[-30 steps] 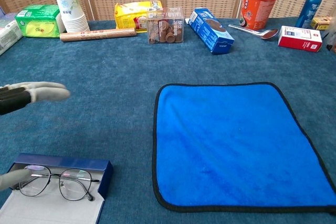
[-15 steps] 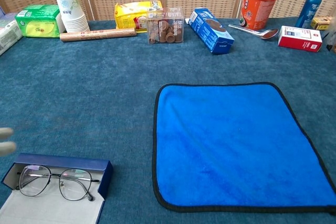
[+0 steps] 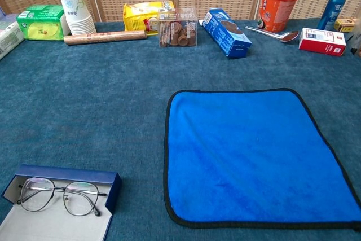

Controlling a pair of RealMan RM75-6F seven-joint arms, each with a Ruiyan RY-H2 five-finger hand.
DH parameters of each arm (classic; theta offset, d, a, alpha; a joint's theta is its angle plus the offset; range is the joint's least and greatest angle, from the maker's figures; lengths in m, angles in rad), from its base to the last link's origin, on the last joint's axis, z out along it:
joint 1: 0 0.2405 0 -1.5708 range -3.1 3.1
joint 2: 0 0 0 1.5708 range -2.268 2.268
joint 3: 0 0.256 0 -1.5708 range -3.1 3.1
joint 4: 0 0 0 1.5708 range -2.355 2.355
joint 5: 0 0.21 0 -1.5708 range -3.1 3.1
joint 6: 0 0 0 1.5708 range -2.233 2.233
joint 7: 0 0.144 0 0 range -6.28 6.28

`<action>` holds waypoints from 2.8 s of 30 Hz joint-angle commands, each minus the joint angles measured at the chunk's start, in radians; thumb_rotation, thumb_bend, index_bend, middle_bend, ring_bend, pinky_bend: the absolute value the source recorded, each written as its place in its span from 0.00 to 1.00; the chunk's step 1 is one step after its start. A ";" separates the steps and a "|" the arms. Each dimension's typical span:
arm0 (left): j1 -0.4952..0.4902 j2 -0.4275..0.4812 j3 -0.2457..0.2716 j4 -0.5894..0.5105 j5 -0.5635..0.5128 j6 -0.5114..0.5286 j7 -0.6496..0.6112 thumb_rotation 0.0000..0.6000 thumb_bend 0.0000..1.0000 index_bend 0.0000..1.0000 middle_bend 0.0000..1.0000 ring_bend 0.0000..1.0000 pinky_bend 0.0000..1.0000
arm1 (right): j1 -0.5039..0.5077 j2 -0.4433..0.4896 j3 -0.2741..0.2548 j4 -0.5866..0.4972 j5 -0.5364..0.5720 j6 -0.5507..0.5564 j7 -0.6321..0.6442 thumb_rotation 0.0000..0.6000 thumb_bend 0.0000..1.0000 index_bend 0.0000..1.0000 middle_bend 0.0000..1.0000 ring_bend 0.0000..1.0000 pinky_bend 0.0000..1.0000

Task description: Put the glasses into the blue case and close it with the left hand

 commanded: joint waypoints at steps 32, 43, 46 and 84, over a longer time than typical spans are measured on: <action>-0.036 -0.109 -0.093 0.126 0.064 -0.101 0.149 0.77 0.26 0.00 0.00 0.00 0.03 | -0.082 0.001 -0.011 0.113 0.030 0.176 0.159 0.57 0.33 0.05 0.13 0.00 0.12; -0.065 -0.137 -0.088 0.130 0.093 -0.151 0.167 0.76 0.26 0.00 0.00 0.00 0.02 | -0.115 -0.011 -0.010 0.176 0.046 0.230 0.228 0.57 0.33 0.05 0.13 0.00 0.12; -0.074 -0.143 -0.091 0.127 0.098 -0.160 0.172 0.77 0.26 0.00 0.00 0.00 0.02 | -0.123 -0.015 -0.010 0.188 0.052 0.238 0.241 0.57 0.33 0.05 0.13 0.00 0.12; -0.147 -0.116 -0.196 -0.076 0.002 -0.228 0.189 0.77 0.26 0.07 0.00 0.00 0.02 | -0.157 -0.032 -0.002 0.233 0.090 0.245 0.307 0.57 0.33 0.04 0.13 0.00 0.12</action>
